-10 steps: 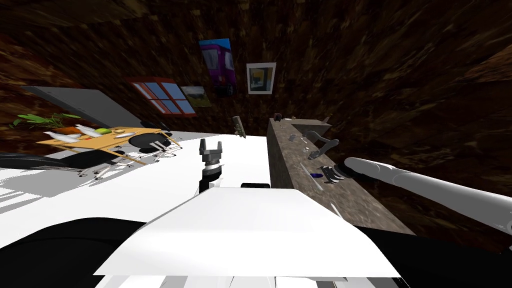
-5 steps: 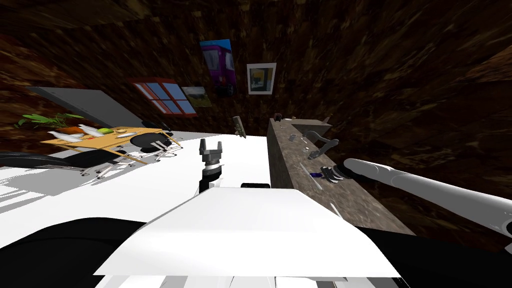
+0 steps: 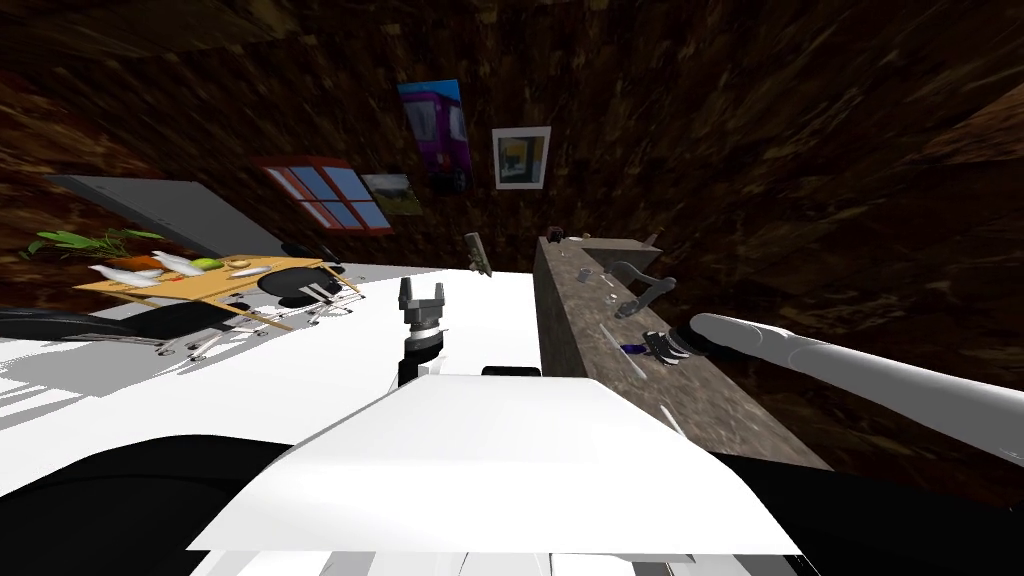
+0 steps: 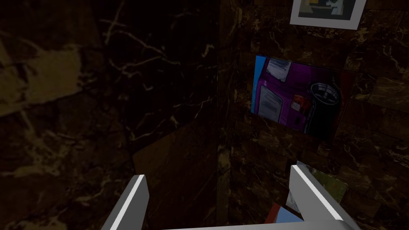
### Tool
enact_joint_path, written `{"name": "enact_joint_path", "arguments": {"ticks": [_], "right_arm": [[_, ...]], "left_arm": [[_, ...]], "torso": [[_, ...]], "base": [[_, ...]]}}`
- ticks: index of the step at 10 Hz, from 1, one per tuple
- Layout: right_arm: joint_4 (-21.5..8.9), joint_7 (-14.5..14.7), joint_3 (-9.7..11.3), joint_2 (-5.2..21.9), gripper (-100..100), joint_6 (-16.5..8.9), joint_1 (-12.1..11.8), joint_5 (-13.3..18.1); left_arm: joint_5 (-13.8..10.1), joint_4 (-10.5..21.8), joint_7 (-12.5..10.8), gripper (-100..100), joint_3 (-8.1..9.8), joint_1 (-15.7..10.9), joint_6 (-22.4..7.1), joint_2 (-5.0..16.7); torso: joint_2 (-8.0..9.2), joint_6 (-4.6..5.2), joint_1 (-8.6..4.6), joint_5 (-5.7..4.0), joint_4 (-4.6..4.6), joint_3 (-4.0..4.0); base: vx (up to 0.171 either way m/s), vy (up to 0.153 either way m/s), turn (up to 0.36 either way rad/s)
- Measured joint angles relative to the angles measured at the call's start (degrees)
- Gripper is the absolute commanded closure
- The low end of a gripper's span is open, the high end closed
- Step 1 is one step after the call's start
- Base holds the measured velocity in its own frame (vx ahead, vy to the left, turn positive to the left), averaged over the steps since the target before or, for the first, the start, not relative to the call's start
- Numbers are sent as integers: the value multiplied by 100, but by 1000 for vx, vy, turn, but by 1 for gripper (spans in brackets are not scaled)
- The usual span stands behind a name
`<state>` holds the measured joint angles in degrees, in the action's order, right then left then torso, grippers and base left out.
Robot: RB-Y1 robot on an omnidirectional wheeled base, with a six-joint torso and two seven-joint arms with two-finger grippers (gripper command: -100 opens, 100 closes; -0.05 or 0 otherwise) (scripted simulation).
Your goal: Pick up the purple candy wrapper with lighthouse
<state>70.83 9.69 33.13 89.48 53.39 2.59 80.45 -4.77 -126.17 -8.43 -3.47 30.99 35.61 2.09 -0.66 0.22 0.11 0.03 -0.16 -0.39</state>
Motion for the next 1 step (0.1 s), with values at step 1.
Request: {"name": "enact_joint_path", "arguments": {"ticks": [1], "right_arm": [[0,-1,-5,11,0,19,5,-3]], "left_arm": [[0,0,0,0,0,0,0,0]], "torso": [[0,-1,-3,-6,-2,-1]], "base": [[0,0,0]]}}
